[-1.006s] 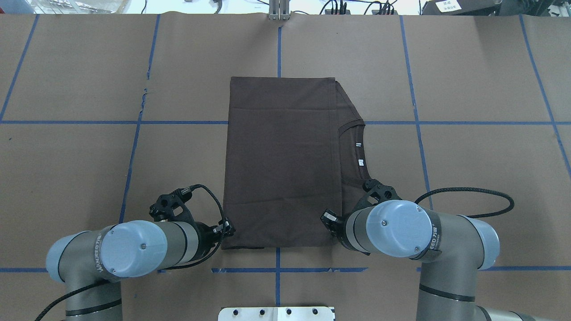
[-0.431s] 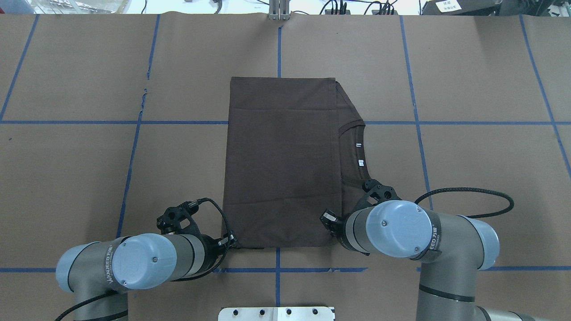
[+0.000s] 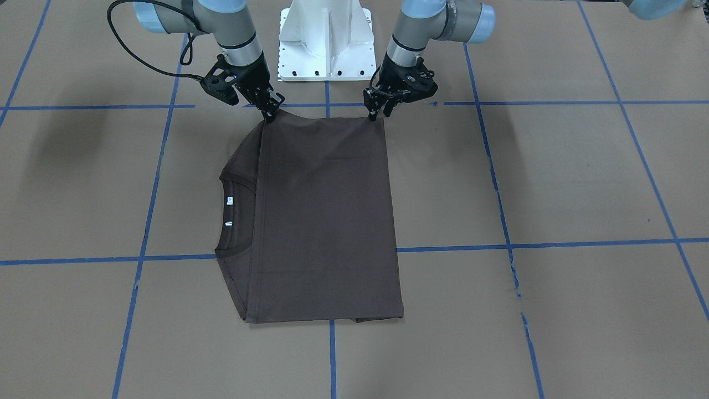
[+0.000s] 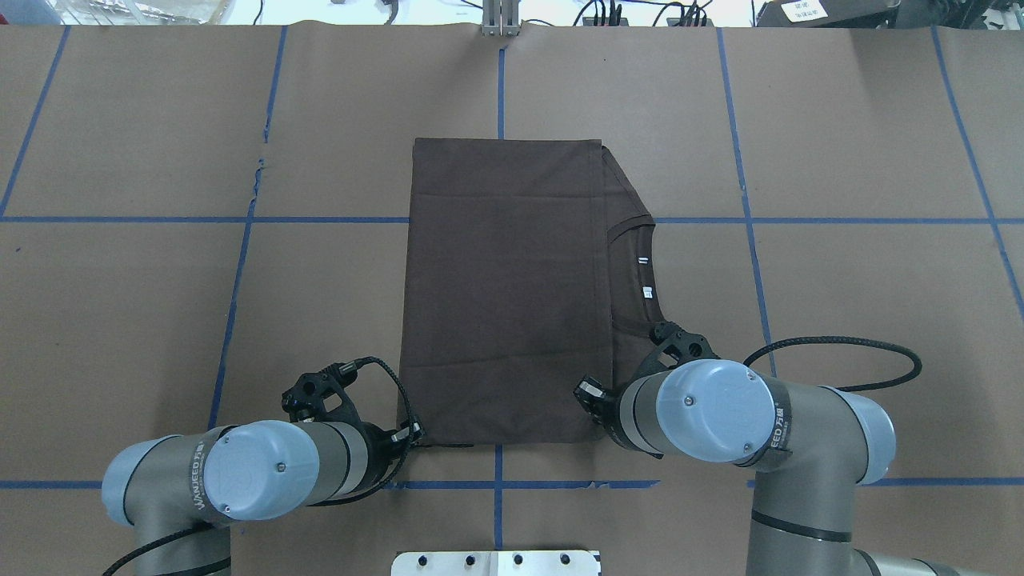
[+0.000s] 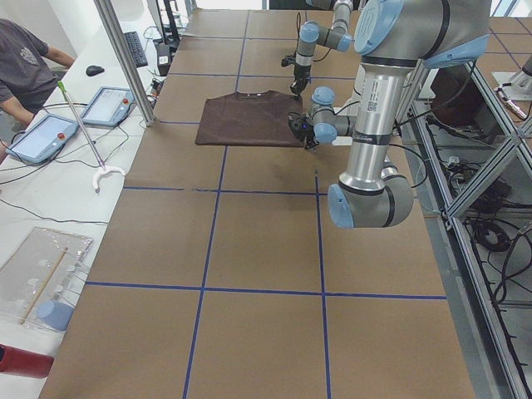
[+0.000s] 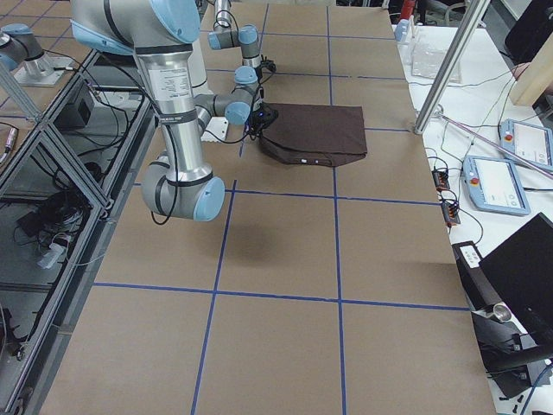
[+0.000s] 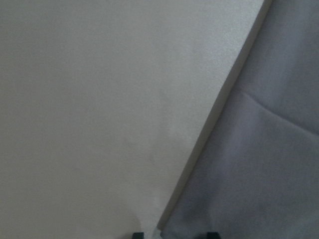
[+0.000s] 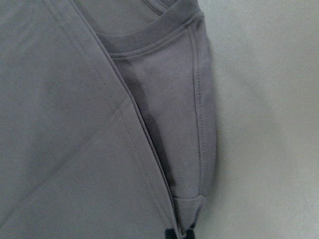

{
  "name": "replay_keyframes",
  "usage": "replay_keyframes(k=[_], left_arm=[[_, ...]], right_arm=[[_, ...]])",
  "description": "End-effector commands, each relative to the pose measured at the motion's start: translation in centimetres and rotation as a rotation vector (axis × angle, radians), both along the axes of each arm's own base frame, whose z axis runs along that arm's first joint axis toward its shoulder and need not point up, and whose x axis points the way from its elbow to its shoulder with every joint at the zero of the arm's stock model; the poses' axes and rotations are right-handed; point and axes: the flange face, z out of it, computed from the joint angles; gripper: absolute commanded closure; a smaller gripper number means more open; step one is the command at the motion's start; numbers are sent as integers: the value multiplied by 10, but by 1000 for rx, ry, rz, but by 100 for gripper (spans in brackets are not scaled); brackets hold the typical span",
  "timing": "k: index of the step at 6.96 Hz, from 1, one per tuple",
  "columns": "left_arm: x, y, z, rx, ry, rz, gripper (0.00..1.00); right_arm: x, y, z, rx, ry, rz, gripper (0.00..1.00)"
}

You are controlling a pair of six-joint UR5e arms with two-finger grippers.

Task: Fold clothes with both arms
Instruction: 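Grasp the near edge of the folded shirt with both grippers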

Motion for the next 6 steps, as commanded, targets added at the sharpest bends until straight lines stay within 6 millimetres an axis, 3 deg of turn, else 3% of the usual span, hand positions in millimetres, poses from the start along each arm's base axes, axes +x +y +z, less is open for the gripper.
replay_keyframes(k=[1,2,4,5,6], left_arm=[[0,-1,2,5,-13,2,48],[0,-1,2,5,-13,2,48],[2,-1,3,5,-16,2,61],[2,-1,2,1,-14,-1,93],[2,-1,1,1,-12,-1,100]], right_arm=[[1,-1,1,0,1,1,100],[1,-1,1,0,1,2,100],[2,0,-2,2,-4,3,100],[3,0,-2,2,-4,3,100],[3,0,-2,2,-4,3,100]])
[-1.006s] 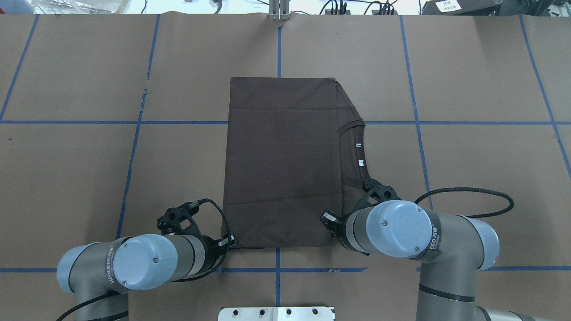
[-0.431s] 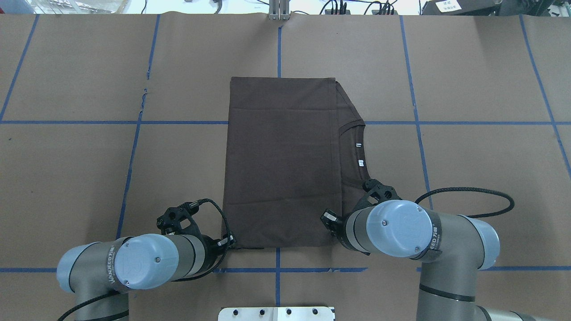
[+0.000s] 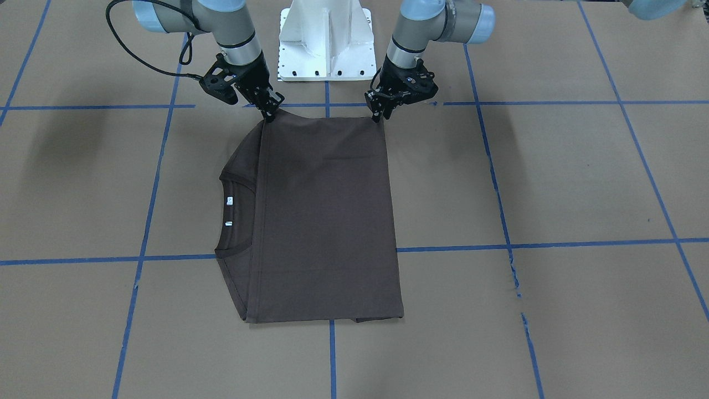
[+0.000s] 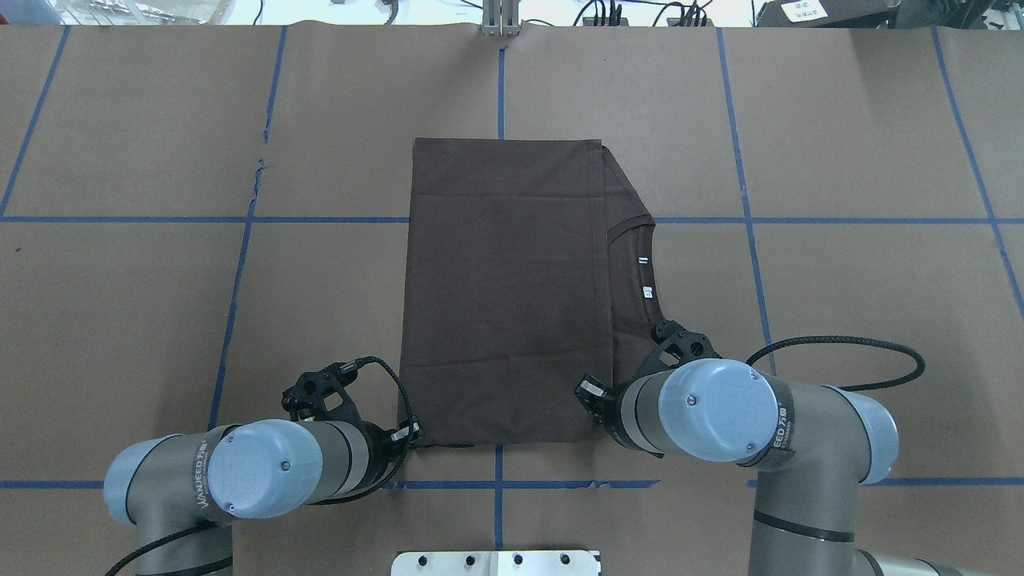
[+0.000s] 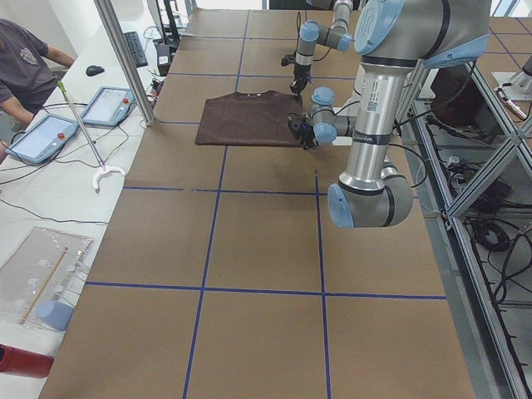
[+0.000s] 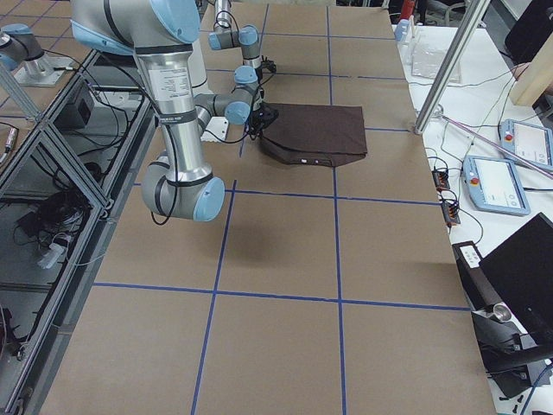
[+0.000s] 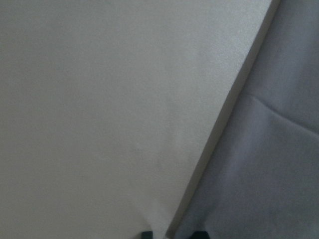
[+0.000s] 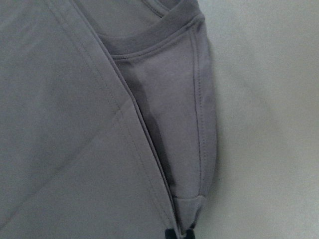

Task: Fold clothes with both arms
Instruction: 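Grasp the near edge of the folded shirt with both grippers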

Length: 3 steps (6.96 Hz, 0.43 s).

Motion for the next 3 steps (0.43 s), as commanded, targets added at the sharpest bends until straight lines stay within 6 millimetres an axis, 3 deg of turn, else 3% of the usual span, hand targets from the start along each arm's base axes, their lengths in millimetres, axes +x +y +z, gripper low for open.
replay_keyframes(k=[1,3], left_arm=[[0,-1,-4,0,6,-2,100],[-3,-1,-7,0,14,-4,100]], right_arm=[[1,-1,1,0,1,2,100],[1,0,2,-1,2,0,100]])
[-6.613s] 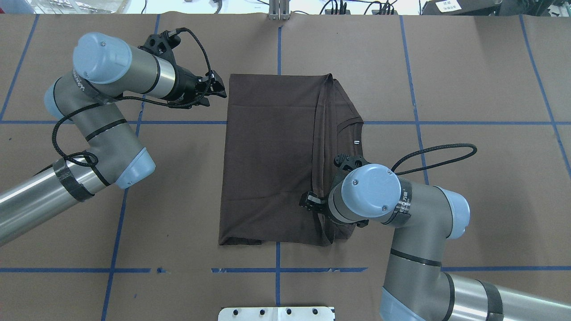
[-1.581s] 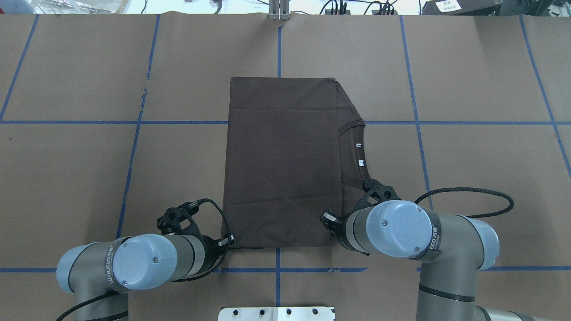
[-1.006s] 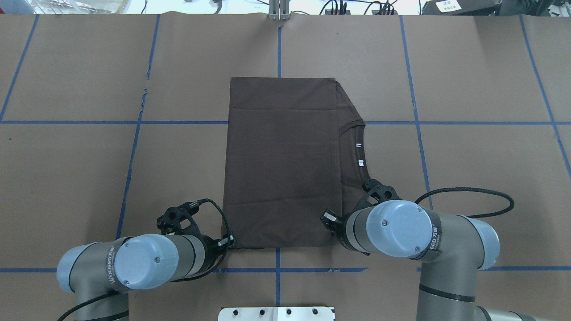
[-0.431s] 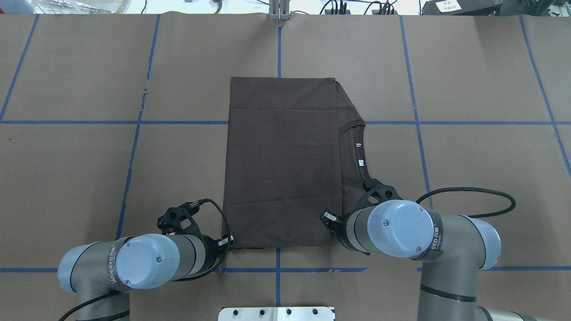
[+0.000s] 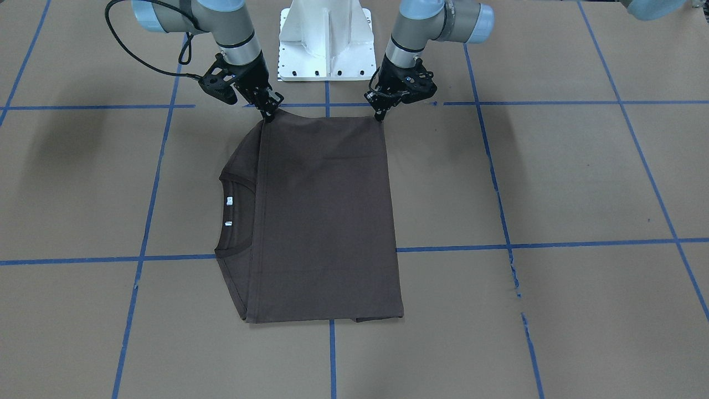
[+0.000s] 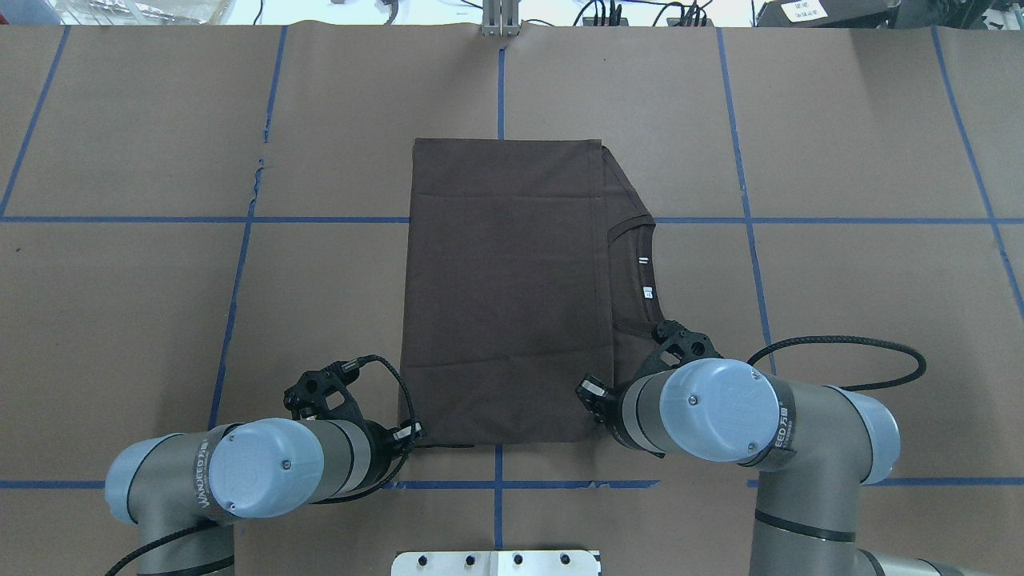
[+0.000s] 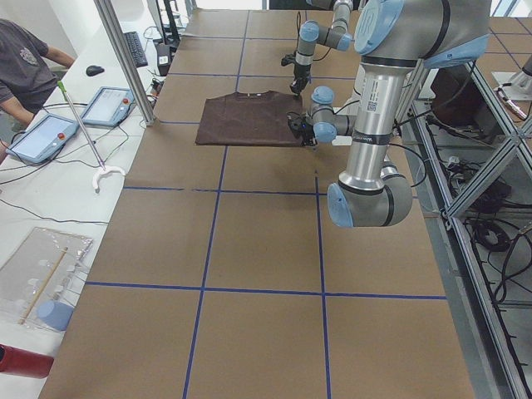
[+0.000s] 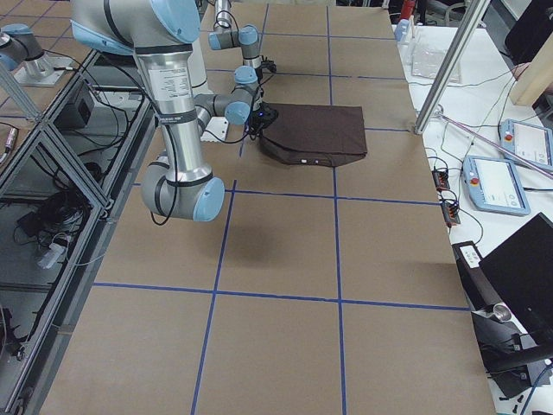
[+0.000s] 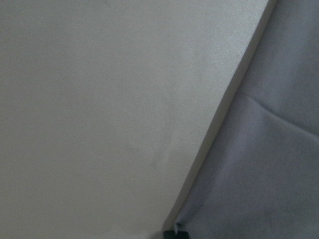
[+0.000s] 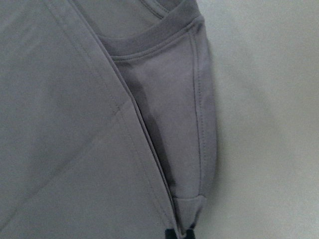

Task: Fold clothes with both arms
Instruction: 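Lift the near edge with both grippers and fold it away from the robot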

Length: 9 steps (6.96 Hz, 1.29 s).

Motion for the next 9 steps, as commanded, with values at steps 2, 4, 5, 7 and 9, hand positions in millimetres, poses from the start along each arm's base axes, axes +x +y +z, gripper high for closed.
replay_keyframes(k=[2,4,5,7,9], left_arm=[[-21,-1,-23,6,54,-12,100],[-82,22,-67,-23,133,-28,100],[-79,52,-73,-68,138,-4,100],[-99,81,-101,-92,174,-13,100],[-110,34,-111,-4,168,-67,100]], right_arm=[[9,2,-6,4,-15,1,100],[48,15,-16,15,-58,-5,100],[55,28,-24,20,-81,-26,100],[79,42,-44,31,-135,-45,100],[86,-9,-44,64,-119,32,100]])
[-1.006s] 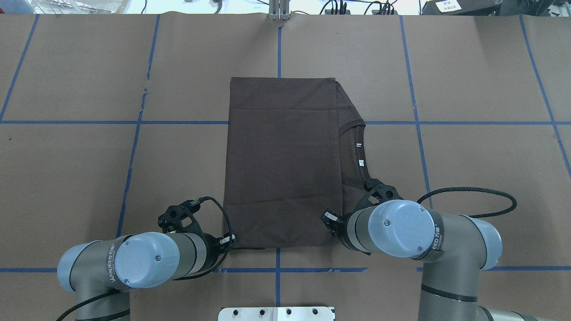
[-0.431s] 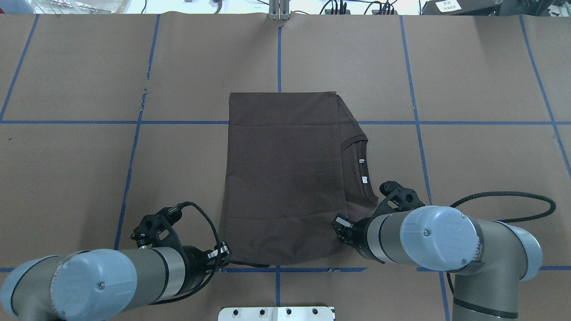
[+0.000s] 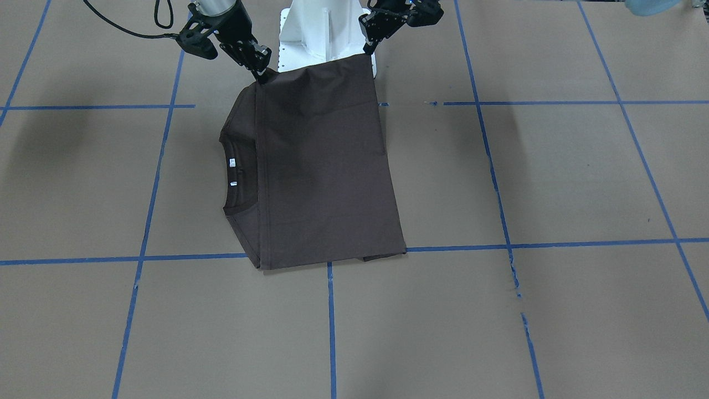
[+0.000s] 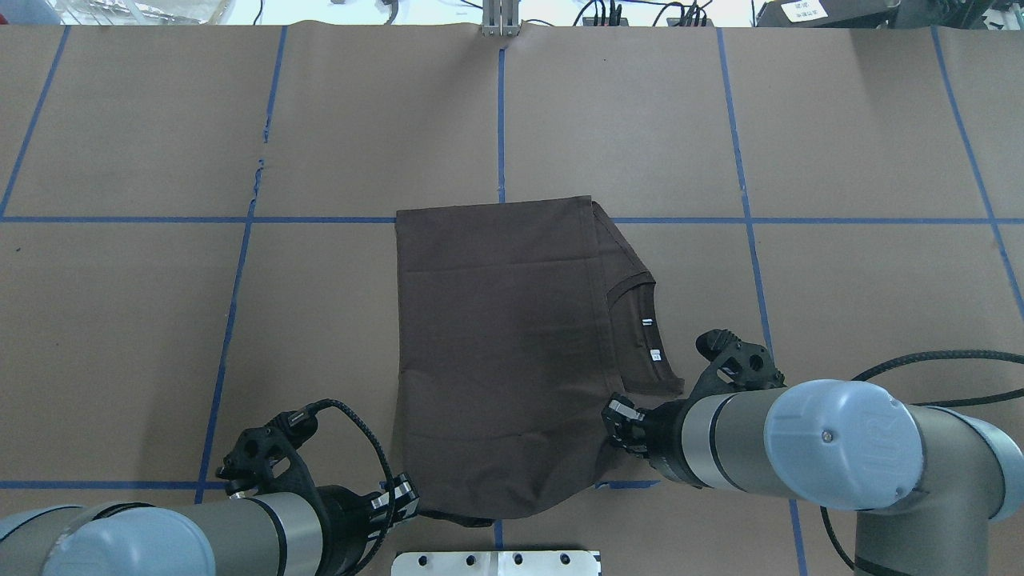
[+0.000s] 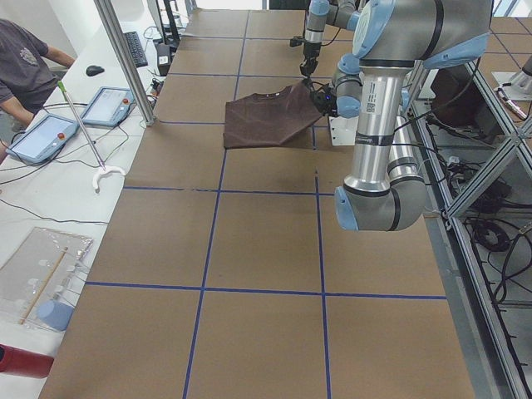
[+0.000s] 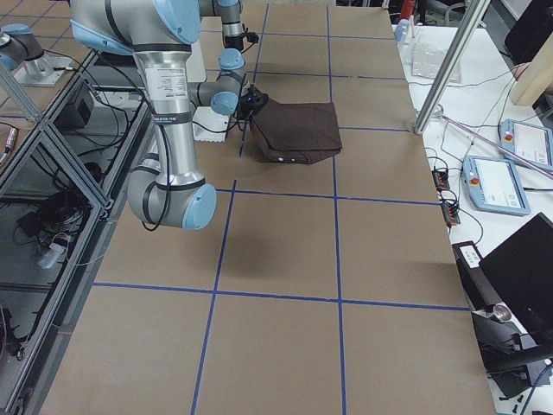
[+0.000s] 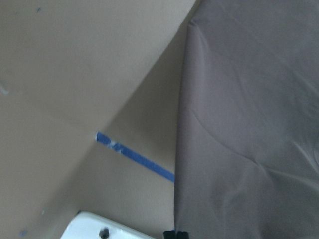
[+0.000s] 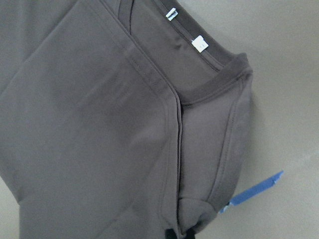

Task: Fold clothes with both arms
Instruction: 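Lift the near edge with both grippers and fold it away from the robot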

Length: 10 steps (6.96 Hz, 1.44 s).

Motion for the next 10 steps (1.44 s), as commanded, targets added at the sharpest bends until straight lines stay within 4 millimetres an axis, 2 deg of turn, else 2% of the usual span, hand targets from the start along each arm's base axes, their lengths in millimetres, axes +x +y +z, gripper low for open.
replay_keyframes(k=[1,2,3,4,6,7,8,9,10], left_arm=[[-1,-84,-2,149,-67,-92,100],[17,-139,-1,164,-113,-116,100],[8,-185,6,213,-159,-130,100],[-2,-224,21,247,-211,-164,100],[16,-275,38,265,-234,-203,100],[19,-291,48,295,-260,-200,100],[20,-310,64,324,-282,-200,100],[32,-343,79,355,-303,-209,100],[49,-393,110,396,-348,-216,100]], right_arm=[[4,-95,-10,43,16,65,100],[-5,-153,-14,-8,21,86,100],[-19,-195,-21,-27,38,123,100],[-35,-225,-24,-36,62,135,100],[-52,-264,-18,-42,47,139,100],[-57,-278,-8,-44,50,148,100],[-62,-291,-7,-51,61,156,100],[-77,-310,-15,-51,72,158,100],[-85,-348,4,-22,73,165,98]])
